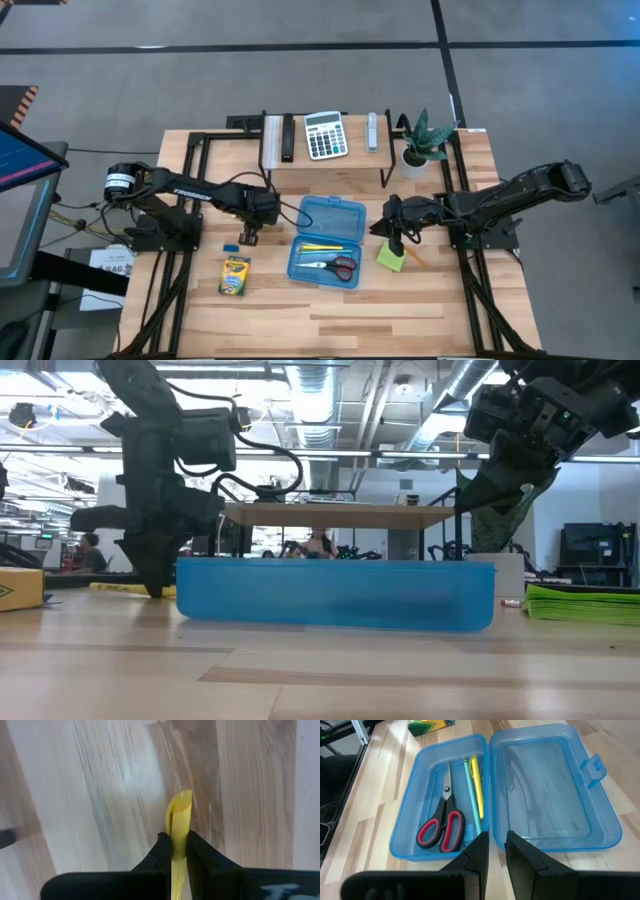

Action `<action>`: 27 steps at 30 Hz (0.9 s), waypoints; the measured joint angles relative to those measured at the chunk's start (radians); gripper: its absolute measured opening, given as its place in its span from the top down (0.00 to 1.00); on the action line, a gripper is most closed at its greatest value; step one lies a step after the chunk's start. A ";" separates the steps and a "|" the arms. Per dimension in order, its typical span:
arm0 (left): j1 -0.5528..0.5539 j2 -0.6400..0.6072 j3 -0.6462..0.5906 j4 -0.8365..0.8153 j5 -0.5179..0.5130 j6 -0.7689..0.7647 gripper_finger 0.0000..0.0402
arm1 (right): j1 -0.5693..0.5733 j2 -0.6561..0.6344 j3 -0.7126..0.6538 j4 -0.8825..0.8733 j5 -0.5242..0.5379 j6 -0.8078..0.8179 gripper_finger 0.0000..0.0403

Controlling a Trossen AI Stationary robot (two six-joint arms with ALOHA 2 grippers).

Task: Pack school essentials
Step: Put the yellow pen into the blue supply box

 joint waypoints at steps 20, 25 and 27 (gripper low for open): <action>-0.010 -0.002 0.002 -0.035 0.028 -0.052 1.00 | 0.000 0.000 0.000 0.000 0.000 -0.003 0.78; -0.010 0.001 0.013 -0.025 0.022 -0.073 1.00 | 0.000 0.000 0.000 0.001 0.000 -0.002 0.78; -0.010 0.001 0.026 -0.026 0.019 -0.107 1.00 | 0.000 0.000 0.000 0.001 0.000 -0.002 0.78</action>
